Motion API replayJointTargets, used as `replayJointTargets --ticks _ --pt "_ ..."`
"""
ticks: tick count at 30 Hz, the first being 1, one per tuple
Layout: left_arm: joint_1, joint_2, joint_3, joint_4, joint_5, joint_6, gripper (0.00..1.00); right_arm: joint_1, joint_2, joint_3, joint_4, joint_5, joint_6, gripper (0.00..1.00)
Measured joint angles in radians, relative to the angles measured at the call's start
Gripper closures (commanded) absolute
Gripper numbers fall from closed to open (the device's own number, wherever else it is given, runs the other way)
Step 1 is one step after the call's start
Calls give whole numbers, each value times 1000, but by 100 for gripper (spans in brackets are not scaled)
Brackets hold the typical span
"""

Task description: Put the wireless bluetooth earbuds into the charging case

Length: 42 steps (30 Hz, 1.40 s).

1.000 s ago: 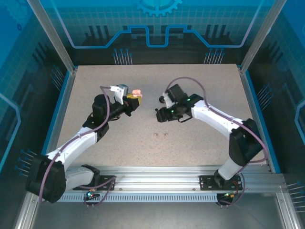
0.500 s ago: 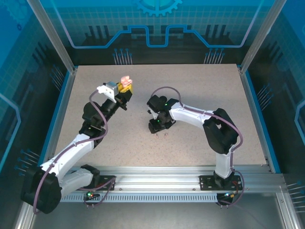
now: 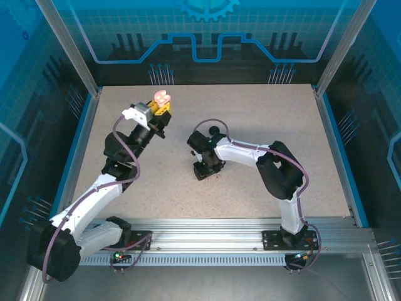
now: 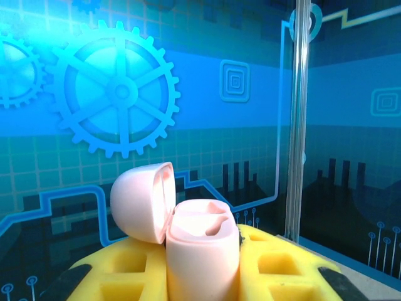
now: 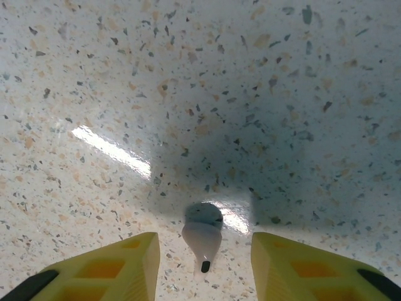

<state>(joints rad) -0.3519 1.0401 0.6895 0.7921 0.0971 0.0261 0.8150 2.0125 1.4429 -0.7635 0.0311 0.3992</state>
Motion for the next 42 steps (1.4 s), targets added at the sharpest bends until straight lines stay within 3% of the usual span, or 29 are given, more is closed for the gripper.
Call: replayJointTargets --ticks 25,37,42 --pt "-5 -6 10 -1 1 3 100 45 65 56 -46 70 -3 65" --pt "-6 -7 11 -2 1 3 100 44 62 55 -51 82 -11 88" --pt "-9 -7 11 -2 5 3 100 43 49 43 -47 85 -13 90"
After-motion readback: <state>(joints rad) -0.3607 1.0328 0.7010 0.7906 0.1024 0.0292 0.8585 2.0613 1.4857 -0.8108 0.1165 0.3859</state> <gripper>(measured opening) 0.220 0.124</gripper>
